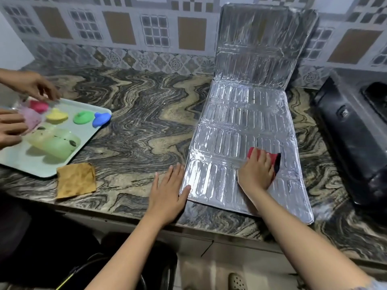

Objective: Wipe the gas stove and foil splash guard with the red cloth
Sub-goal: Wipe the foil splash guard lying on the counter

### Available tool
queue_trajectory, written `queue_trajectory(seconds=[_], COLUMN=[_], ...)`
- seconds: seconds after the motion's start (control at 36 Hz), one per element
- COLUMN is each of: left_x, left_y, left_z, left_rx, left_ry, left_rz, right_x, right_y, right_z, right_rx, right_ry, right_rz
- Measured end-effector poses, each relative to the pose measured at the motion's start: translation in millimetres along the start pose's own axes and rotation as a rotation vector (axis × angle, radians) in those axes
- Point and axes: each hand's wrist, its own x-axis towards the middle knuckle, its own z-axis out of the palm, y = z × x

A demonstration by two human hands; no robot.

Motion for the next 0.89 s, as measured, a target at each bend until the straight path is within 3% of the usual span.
queue_trajectory(seconds=[0.28, 0.42, 0.56, 0.64, 0.89], left_x=[1.7, 2.1, 1.6, 0.5, -1.5], left_y=[-0.5, 0.1, 0.2, 0.1, 1.0], left_z=[7.0, 7.4, 7.5, 7.2, 6.6], left_rx=[0.045, 0.038, 0.039, 0.03, 0.037], left_ry=[0.032, 0.034, 0.027, 0.029, 0.016], left_rz=[-0.016, -0.024, -0.025, -0.023, -0.001], right_x=[-15.9, -21.1, -13.1, -4.3, -6.3], right_y=[-59.6, -71.4, -32.8, 9.5, 112.2], right_z=[23.4, 28.4, 12.6, -5.6, -43.2], right_rx=[0.04, 0.03, -0.024, -0.017, -0.029], right_ry=[-0.098, -0.224, -0.426, -0.423, -0.138], right_rz=[-0.292, -0.631, -0.976, -0.907, -0.332])
